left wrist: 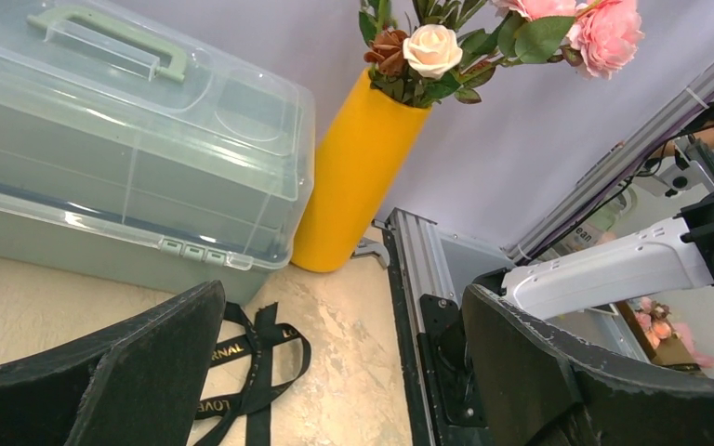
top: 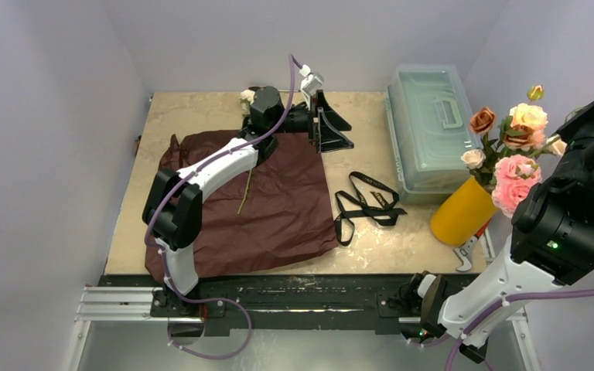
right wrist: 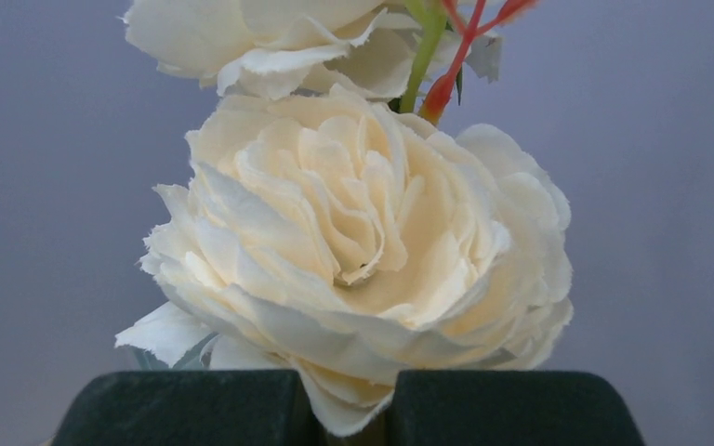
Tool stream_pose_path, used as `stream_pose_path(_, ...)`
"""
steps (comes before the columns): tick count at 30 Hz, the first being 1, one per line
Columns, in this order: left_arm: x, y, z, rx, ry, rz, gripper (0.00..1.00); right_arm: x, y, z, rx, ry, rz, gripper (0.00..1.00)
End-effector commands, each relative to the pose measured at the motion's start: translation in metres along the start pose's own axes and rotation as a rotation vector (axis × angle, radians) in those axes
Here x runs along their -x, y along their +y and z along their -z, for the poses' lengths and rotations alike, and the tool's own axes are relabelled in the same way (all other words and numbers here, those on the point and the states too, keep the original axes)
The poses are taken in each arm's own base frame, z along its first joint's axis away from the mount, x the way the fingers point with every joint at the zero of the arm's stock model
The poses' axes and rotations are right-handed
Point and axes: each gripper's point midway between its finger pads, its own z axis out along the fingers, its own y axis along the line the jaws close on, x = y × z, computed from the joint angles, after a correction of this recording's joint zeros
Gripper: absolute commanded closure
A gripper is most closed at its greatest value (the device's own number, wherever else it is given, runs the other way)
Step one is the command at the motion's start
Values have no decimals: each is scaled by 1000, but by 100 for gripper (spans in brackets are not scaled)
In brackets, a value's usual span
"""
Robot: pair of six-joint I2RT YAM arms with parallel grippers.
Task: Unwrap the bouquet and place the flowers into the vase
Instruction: Insert the fake flower into the vase.
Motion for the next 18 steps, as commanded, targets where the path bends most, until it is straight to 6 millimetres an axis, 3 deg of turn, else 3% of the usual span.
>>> stream_pose_path(1, 13, -10, -4, -28, -19, -63, 0, 15, 3, 17, 28, -38, 25, 100)
stream_pose_path(13, 8, -15, -7, -47, 2, -62, 0, 8, 6, 46, 60, -16, 4, 100)
stream_pose_path(18, 9, -17, -6, -46, 3, -65, 0, -13, -4, 32, 0, 48, 18, 100)
